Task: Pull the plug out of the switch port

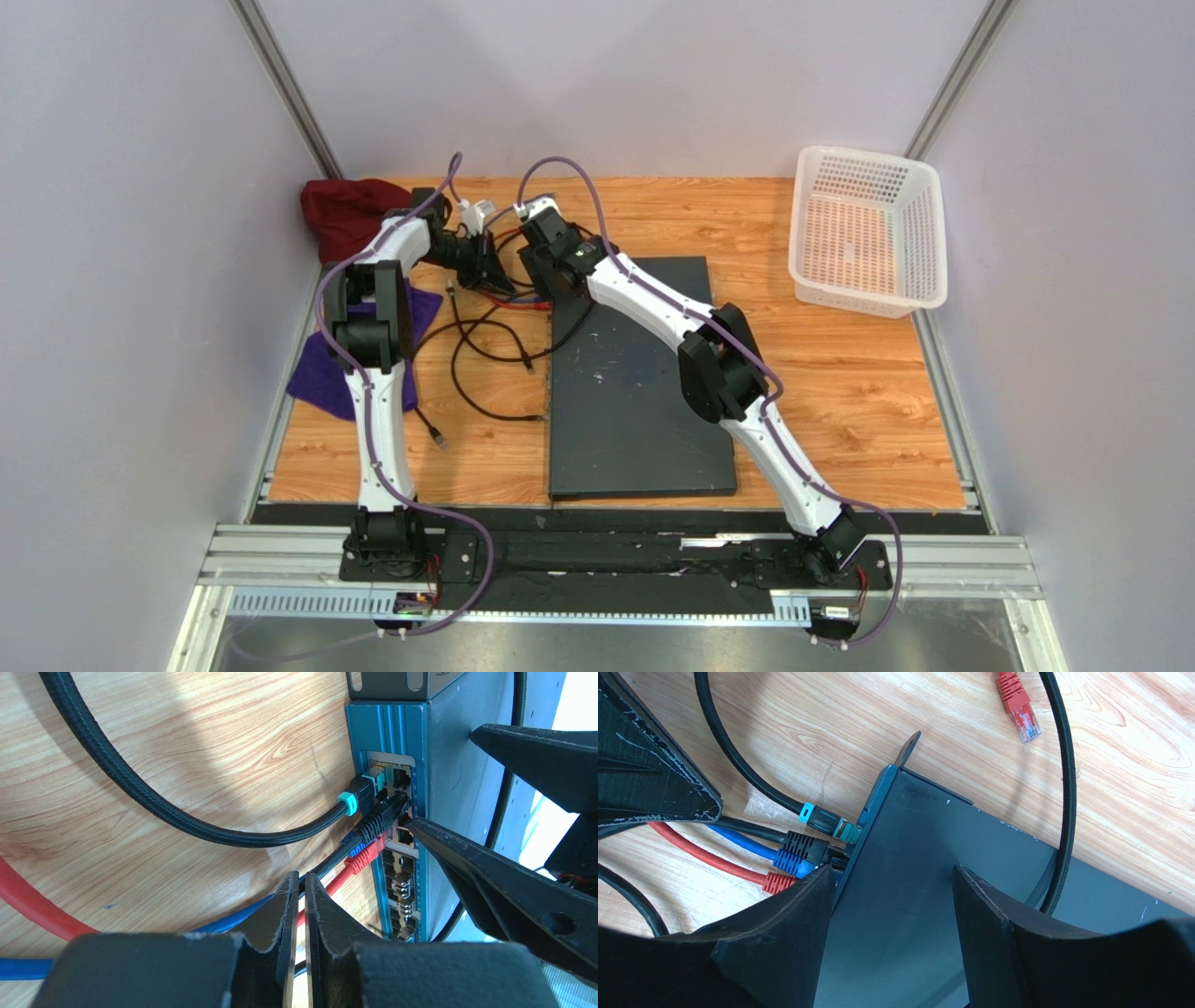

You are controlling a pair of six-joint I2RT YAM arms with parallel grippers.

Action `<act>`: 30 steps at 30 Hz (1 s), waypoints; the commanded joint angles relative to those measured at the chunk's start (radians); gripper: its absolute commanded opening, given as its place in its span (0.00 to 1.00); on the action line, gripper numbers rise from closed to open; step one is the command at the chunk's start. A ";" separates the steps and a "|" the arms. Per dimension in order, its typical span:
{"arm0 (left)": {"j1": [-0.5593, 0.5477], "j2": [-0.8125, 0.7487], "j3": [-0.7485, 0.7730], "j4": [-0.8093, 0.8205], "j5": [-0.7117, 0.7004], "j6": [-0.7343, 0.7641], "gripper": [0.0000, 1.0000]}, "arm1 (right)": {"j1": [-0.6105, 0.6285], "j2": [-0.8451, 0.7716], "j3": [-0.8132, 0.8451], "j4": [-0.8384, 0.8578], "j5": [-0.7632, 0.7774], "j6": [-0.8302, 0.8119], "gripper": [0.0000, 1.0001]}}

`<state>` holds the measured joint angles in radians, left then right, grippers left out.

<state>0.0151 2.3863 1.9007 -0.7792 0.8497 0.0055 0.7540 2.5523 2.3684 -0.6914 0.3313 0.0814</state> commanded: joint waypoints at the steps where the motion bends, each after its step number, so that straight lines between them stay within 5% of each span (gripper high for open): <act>1: 0.005 -0.029 -0.003 0.014 0.034 0.022 0.14 | -0.001 0.060 -0.052 -0.122 0.092 -0.038 0.64; 8: 0.005 -0.036 -0.011 0.020 0.060 0.028 0.16 | 0.002 0.094 -0.058 -0.158 0.159 -0.057 0.64; 14: 0.003 -0.038 -0.014 0.021 0.055 0.010 0.27 | 0.004 0.121 0.003 -0.194 0.157 -0.049 0.65; 23: 0.011 -0.036 -0.020 0.034 0.061 -0.001 0.27 | -0.025 0.013 -0.006 -0.180 -0.198 0.096 0.74; 30: 0.013 -0.035 -0.020 0.034 0.060 0.001 0.27 | -0.022 0.032 0.014 -0.197 -0.092 0.096 0.68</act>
<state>0.0212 2.3863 1.8774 -0.7464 0.8867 0.0044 0.7300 2.5511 2.3966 -0.7395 0.2256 0.1341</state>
